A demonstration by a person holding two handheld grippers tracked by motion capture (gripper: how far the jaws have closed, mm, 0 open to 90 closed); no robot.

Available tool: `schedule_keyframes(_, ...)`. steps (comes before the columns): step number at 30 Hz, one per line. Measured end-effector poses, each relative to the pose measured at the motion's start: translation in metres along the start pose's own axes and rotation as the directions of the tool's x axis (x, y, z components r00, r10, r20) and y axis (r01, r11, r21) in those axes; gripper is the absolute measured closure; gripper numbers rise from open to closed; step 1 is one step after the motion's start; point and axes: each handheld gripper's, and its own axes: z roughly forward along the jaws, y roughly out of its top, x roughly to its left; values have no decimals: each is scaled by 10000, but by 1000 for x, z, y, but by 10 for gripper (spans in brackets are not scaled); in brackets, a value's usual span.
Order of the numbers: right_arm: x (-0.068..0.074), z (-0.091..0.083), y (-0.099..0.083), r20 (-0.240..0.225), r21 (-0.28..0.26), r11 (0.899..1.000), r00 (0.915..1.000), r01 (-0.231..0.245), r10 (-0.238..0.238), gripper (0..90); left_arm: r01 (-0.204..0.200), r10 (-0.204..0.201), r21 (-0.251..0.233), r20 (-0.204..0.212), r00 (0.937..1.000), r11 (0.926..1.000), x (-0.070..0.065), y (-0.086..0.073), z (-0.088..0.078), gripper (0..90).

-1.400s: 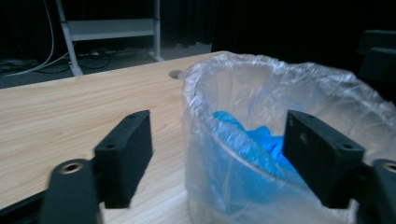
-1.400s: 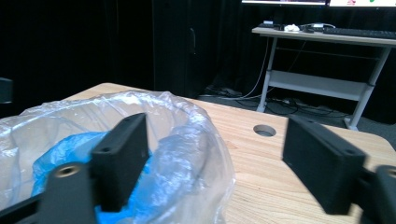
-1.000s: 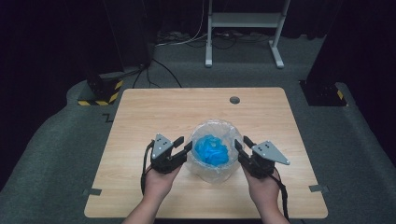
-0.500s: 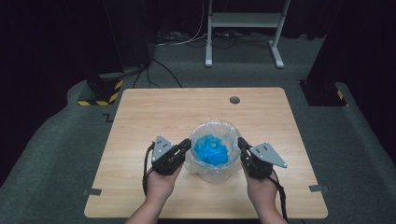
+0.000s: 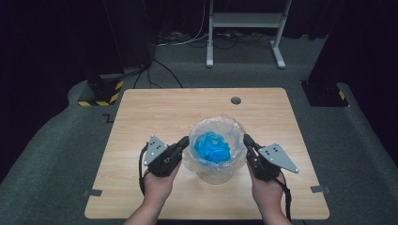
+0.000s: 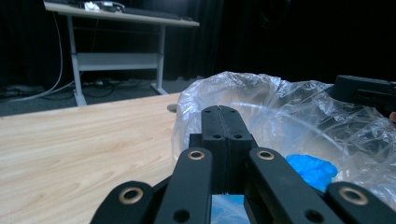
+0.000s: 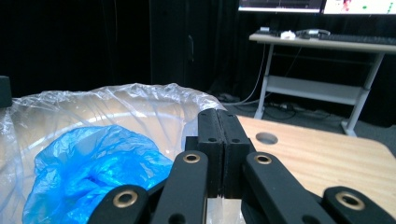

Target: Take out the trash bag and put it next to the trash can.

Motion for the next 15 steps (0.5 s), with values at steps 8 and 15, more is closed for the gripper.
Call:
schedule_keyframes(8,3,-11,13,-130,-567,9982,9998,-173,165,896,-70,88,-667,268,9996,9977,-7,11,-11,895)
schedule_keyframes(15,16,-13,15,-499,-612,9980,9987,-158,127,896,-134,137,-65,423,9990,9999,-8,1,-3,895)
